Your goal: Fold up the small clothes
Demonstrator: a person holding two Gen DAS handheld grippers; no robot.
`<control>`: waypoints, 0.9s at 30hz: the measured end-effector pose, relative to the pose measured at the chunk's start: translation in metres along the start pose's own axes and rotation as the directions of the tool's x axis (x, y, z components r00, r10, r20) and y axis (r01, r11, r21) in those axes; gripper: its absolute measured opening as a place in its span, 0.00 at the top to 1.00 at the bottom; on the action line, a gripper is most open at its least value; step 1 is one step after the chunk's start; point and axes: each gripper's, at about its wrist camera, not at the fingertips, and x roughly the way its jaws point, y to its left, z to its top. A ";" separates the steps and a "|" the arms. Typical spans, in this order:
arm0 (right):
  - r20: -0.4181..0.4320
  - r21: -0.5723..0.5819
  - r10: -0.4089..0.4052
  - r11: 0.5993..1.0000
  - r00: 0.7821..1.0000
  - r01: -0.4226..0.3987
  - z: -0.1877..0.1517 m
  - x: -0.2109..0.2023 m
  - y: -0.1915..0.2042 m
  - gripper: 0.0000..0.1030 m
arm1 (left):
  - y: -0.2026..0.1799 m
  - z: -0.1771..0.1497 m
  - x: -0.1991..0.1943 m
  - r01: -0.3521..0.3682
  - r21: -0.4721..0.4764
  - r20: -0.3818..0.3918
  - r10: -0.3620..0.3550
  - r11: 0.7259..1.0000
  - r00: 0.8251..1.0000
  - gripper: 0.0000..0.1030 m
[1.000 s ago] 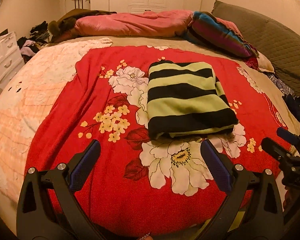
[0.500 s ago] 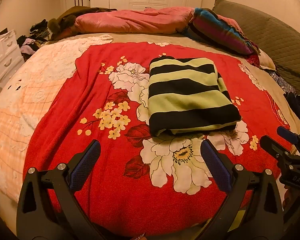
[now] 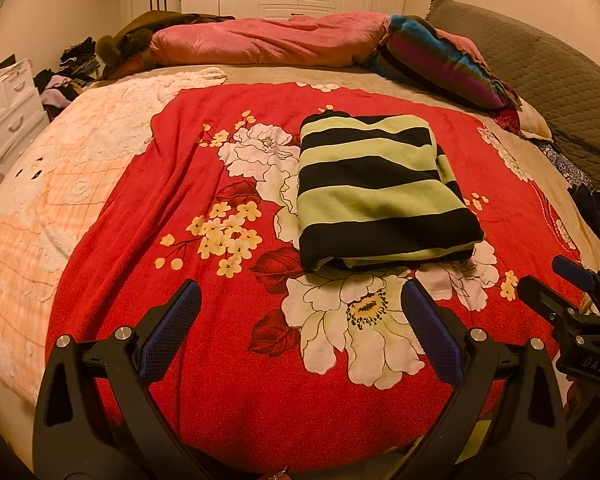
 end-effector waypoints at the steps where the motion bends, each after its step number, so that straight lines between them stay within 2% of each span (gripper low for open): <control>1: 0.002 0.001 0.000 1.000 1.000 0.000 0.000 0.000 0.000 0.04 | 0.000 -0.001 0.000 0.000 0.000 0.000 0.000 1.000 1.000 0.09; 27: 0.006 -0.008 -0.005 1.000 1.000 0.005 -0.002 -0.001 0.002 0.04 | 0.003 0.000 -0.001 -0.005 -0.006 0.003 0.005 1.000 1.000 0.09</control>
